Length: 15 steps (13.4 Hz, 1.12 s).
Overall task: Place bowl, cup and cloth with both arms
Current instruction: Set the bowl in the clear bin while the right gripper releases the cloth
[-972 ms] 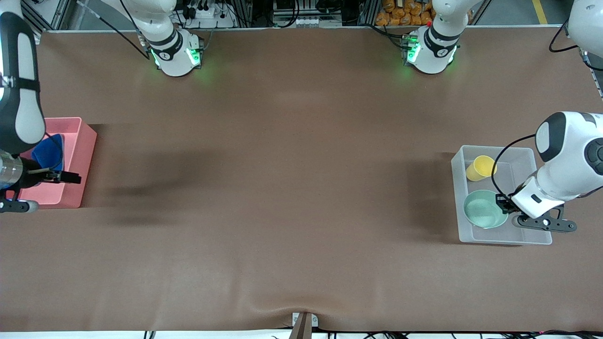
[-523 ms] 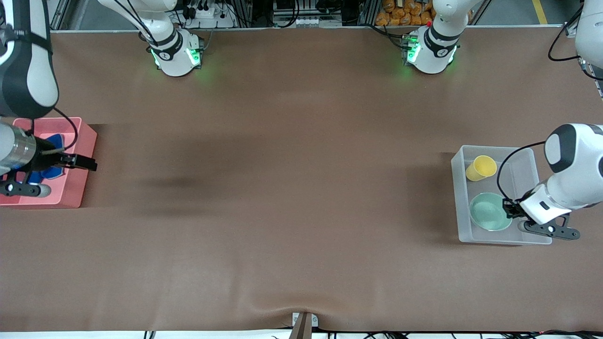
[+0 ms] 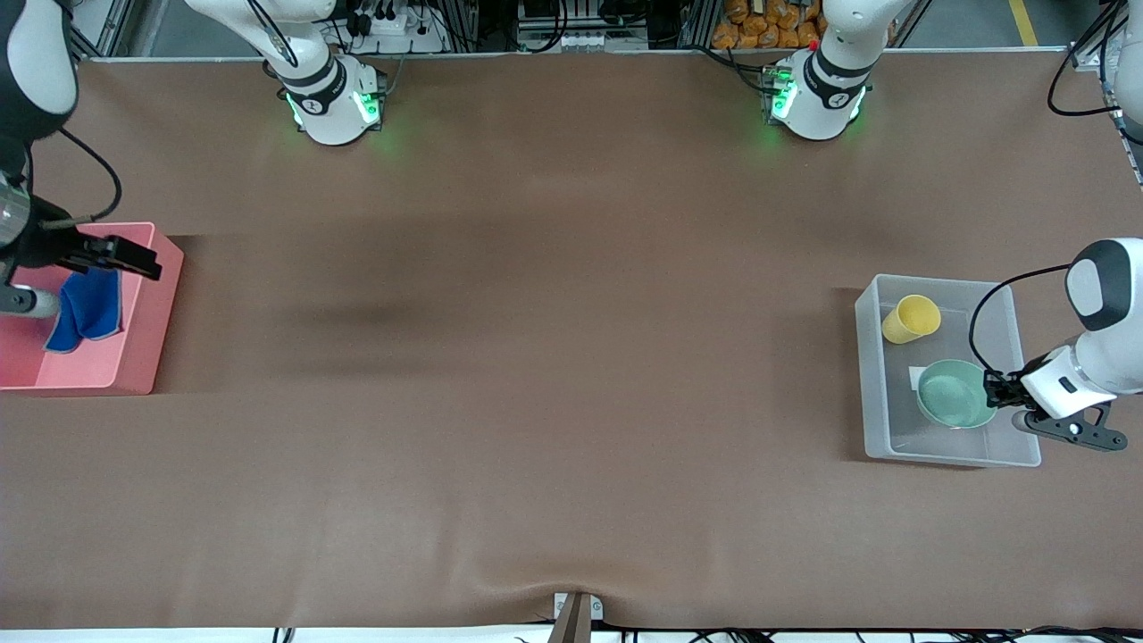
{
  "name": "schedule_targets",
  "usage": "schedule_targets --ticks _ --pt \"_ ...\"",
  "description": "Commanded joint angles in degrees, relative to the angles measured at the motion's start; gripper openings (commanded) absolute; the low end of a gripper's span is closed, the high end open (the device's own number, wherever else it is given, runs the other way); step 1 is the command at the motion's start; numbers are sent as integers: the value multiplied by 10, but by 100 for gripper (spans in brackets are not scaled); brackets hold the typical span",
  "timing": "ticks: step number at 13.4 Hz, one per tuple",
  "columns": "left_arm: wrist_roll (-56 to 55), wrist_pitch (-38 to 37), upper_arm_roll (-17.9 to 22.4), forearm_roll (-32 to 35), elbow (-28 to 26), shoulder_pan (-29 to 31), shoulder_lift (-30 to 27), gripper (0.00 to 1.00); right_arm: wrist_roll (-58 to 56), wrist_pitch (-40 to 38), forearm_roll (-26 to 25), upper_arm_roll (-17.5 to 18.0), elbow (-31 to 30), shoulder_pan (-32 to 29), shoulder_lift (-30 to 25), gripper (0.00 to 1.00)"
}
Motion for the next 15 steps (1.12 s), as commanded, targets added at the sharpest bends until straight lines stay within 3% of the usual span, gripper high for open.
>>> schedule_targets --ticks 1,4,5,7,10,13,15 --pt "9 2 -7 1 10 11 30 0 -17 -39 10 -21 14 16 -26 100" --pt "-2 2 -7 -1 9 12 39 0 -21 -97 12 -29 65 24 -26 100" --pt "-4 3 -7 -1 9 12 39 5 -21 -114 29 -43 75 30 -26 100" --pt "-16 2 -7 -1 10 13 34 100 -24 -122 70 -80 79 41 -28 100" --pt "-15 -11 -18 -12 9 27 -10 100 -24 -101 59 -81 89 41 -26 100" --pt "-25 -71 -40 -113 10 27 -95 100 -25 -74 37 -79 89 44 -27 100" --pt "-57 -108 -60 -139 11 25 -158 100 -46 -74 23 -76 89 43 -28 100"
